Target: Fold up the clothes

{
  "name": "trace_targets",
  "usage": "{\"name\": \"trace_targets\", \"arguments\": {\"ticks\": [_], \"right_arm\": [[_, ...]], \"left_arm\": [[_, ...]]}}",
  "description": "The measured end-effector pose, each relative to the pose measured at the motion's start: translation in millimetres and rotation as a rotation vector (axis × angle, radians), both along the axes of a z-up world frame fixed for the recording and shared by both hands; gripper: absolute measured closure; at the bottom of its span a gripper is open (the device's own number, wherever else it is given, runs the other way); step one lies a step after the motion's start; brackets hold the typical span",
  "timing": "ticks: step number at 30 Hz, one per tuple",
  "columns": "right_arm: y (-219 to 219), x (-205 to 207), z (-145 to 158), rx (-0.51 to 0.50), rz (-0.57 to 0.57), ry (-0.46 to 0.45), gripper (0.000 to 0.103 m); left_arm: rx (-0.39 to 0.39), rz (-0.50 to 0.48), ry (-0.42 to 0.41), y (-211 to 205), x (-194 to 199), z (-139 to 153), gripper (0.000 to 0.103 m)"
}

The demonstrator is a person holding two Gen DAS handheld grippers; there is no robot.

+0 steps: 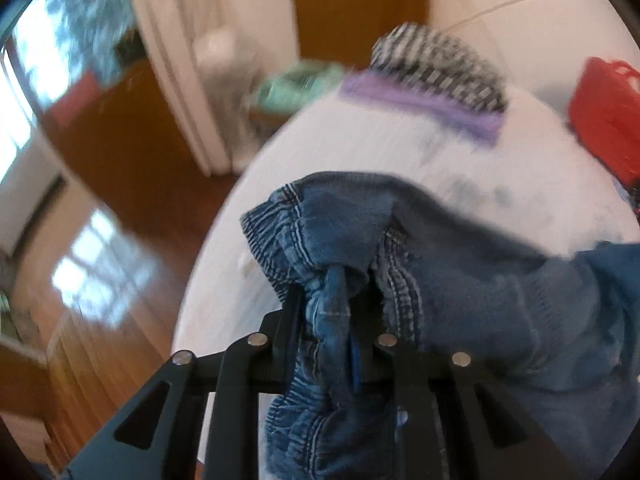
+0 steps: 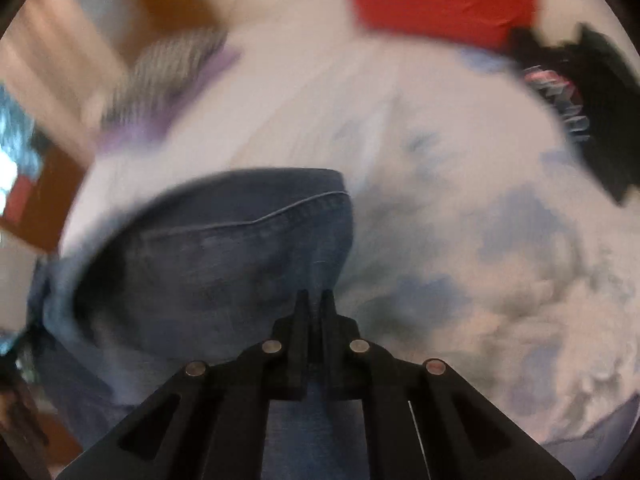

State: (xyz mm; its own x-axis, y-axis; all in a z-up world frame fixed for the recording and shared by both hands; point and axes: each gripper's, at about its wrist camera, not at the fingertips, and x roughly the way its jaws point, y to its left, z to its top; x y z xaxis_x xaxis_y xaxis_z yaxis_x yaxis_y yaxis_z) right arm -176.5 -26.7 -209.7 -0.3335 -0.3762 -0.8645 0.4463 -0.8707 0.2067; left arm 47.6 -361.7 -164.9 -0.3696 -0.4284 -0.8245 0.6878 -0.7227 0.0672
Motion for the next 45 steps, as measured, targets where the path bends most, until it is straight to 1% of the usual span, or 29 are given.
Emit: {"name": "trace_targets", "arguments": {"ticks": [2,4,5,7,8,9,10,11,12,13,14,15,16,17,19,20,21,22,24,26,30,34,37,38,40,42,43,44,45], "right_arm": [[45,-2,41,-0.02,-0.103,0.115,0.098],[104,-3,85,-0.053,-0.228,0.221,0.098],[129,-2,102,-0.049,-0.284,0.265,0.098],[185,2,134,-0.015,-0.401,0.362,0.098],[212,4,146,0.003,-0.455,0.399,0.098],[239,6,159,0.021,-0.51,0.436,0.099],[267,5,167,0.029,-0.552,0.451,0.099],[291,2,167,0.019,-0.572,0.433,0.099],[307,-1,161,0.001,-0.58,0.41,0.098],[324,-5,151,-0.001,-0.591,0.362,0.095],[340,-7,135,0.009,-0.605,0.293,0.092],[353,-5,118,0.01,-0.617,0.234,0.083],[367,-4,101,0.012,-0.628,0.175,0.077],[378,-2,82,0.008,-0.639,0.115,0.074],[401,2,56,-0.01,-0.659,0.026,0.06],[404,2,41,-0.016,-0.67,-0.023,0.055],[409,2,29,-0.028,-0.683,-0.064,0.044],[415,3,21,-0.045,-0.696,-0.098,0.041],[426,5,7,-0.101,-0.727,-0.164,0.04],[438,-5,-4,-0.15,-0.763,-0.234,0.04],[454,-40,-16,-0.176,-0.821,-0.339,0.04],[462,-72,-29,-0.181,-0.876,-0.401,0.037],[461,-89,-42,-0.139,-0.884,-0.423,0.037],[459,-93,-47,-0.128,-0.885,-0.426,0.037],[456,-98,-57,-0.119,-0.889,-0.427,0.037],[453,-103,-66,-0.117,-0.888,-0.432,0.037],[449,-104,-71,-0.12,-0.875,-0.44,0.047],[444,-106,-69,-0.124,-0.854,-0.432,0.053],[439,-107,-59,-0.138,-0.828,-0.399,0.08]], "left_arm": [[-0.037,-0.058,0.063,14,-15,28,0.083],[-0.061,-0.124,0.13,29,-33,55,0.084],[-0.059,-0.165,0.167,39,-46,68,0.084],[-0.109,-0.218,0.212,59,-70,89,0.084],[-0.12,-0.247,0.23,67,-84,97,0.084],[-0.12,-0.274,0.244,75,-100,104,0.084],[-0.078,-0.297,0.236,79,-119,101,0.084],[-0.036,-0.319,0.228,82,-138,99,0.084],[0.006,-0.341,0.216,86,-155,95,0.084],[0.045,-0.36,0.189,88,-167,87,0.084],[0.08,-0.378,0.162,90,-178,78,0.083],[0.096,-0.388,0.138,92,-184,70,0.081],[0.109,-0.395,0.113,95,-189,60,0.067],[0.121,-0.402,0.089,98,-194,50,0.043],[0.124,-0.408,0.042,102,-198,35,0.017],[0.12,-0.41,0.017,104,-201,28,0.017],[0.116,-0.412,-0.007,105,-204,22,0.017],[0.112,-0.41,-0.03,101,-207,16,0.017],[0.118,-0.398,-0.07,93,-214,5,0.017],[0.133,-0.38,-0.105,84,-221,-7,0.017],[0.136,-0.374,-0.165,73,-238,-28,0.017],[0.147,-0.389,-0.228,72,-249,-53,0.017],[0.143,-0.398,-0.283,74,-253,-74,0.017],[0.145,-0.4,-0.294,75,-253,-80,0.015],[0.147,-0.39,-0.273,74,-250,-81,0.015],[0.188,-0.366,-0.253,69,-246,-82,0.015],[0.228,-0.366,-0.242,68,-245,-80,0.031],[0.258,-0.365,-0.237,68,-244,-79,0.052],[0.245,-0.365,-0.259,72,-245,-75,0.064]]}}
